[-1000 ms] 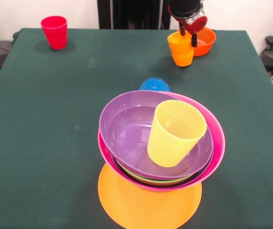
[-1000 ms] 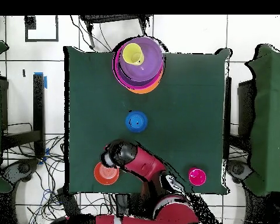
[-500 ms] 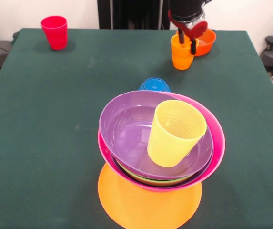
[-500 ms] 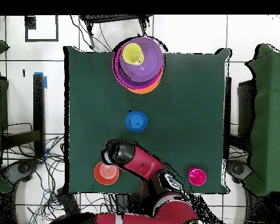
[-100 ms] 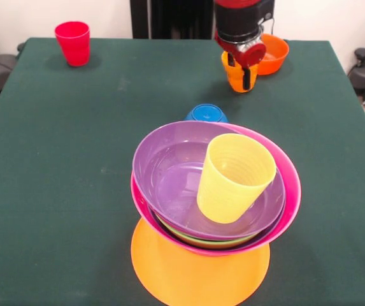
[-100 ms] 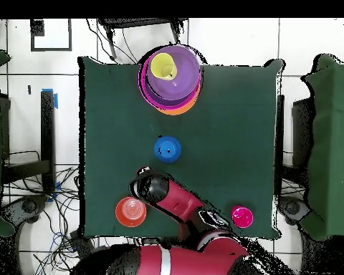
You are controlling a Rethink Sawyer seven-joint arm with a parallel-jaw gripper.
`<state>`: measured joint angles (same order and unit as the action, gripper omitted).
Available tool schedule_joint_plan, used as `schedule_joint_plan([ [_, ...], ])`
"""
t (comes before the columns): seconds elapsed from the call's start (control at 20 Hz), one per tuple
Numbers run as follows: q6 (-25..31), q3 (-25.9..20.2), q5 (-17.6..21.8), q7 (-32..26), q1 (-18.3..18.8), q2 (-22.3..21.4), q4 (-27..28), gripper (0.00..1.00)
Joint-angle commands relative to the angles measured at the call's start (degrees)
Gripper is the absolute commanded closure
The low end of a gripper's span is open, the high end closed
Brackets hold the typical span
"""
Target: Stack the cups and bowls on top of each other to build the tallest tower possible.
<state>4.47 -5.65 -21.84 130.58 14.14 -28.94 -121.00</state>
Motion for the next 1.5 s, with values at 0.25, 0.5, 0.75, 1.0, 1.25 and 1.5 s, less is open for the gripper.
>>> schedule_joint_plan([
  [0.25,-3.25,-2.28,4.12,5.26,-2.21,1.75,2.31,1.0],
  [0.5,3.5,-0.13,2.63,6.19,-4.19,-2.82,2.23,1.0],
  [0.75,15.94,6.46,2.68,7.26,-10.1,-12.01,5.31,1.0],
  [1.0,25.32,13.6,4.04,9.34,-16.09,-15.21,12.94,1.0],
  [1.25,29.18,21.4,4.63,12.77,-22.34,-12.2,22.79,1.0],
  [1.5,30.41,29.04,4.49,15.59,-27.45,-7.39,33.0,1.0],
])
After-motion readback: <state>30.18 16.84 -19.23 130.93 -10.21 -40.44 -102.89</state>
